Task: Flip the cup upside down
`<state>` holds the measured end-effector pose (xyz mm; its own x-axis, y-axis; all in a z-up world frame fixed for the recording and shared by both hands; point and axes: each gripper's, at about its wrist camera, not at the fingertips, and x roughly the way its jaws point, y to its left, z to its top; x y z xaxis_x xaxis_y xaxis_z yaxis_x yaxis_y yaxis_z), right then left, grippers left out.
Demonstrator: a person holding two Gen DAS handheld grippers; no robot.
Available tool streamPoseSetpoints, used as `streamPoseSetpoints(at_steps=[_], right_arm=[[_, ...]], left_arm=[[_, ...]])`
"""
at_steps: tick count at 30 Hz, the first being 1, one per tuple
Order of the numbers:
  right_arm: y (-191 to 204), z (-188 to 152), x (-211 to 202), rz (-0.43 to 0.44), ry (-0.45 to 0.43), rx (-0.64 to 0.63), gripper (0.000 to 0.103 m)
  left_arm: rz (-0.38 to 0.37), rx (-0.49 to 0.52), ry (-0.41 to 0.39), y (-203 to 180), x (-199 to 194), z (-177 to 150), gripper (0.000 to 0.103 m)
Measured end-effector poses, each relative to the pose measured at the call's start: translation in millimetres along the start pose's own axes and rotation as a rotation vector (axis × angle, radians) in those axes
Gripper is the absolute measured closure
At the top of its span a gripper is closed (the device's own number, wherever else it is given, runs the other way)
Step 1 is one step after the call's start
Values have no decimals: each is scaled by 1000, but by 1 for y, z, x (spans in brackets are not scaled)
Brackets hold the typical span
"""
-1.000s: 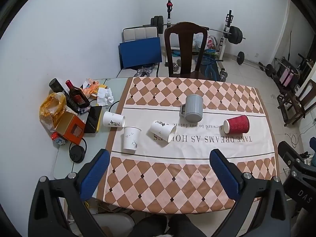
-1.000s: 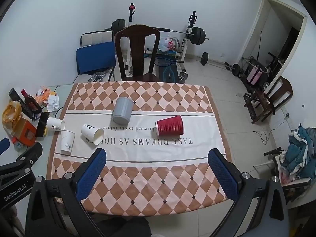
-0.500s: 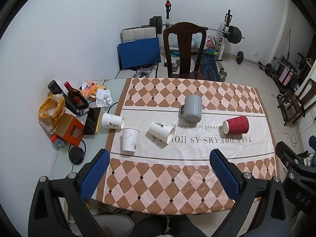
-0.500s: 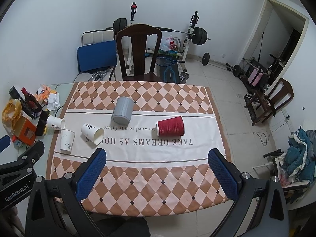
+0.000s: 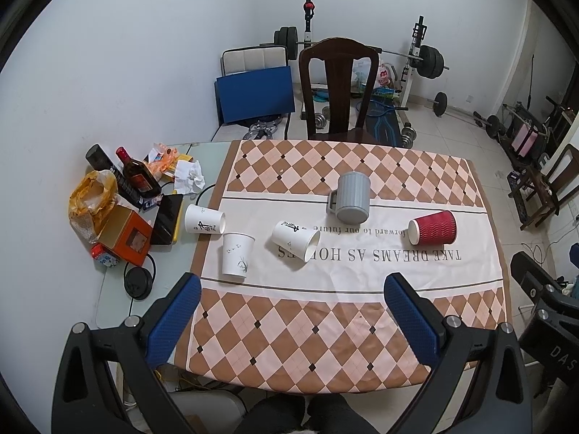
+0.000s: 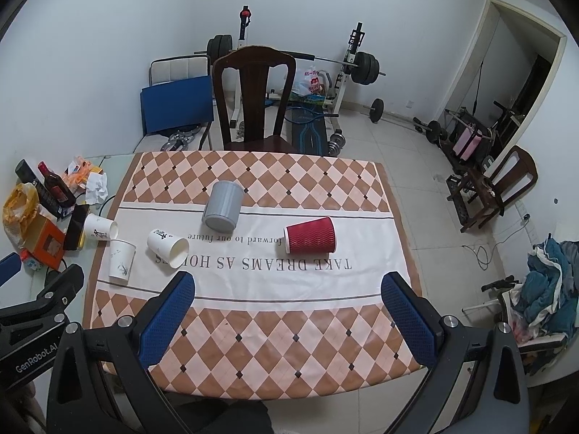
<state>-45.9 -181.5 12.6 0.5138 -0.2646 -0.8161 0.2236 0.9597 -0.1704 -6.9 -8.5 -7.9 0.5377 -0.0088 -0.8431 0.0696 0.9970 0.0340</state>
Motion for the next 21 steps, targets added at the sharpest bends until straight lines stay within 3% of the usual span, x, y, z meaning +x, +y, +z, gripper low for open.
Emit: streamPoseSetpoints(at_steps=[21], right_arm=[[2,1,1,1,1,-1,0]], left_arm=[[1,3,3,3,0,1,0]])
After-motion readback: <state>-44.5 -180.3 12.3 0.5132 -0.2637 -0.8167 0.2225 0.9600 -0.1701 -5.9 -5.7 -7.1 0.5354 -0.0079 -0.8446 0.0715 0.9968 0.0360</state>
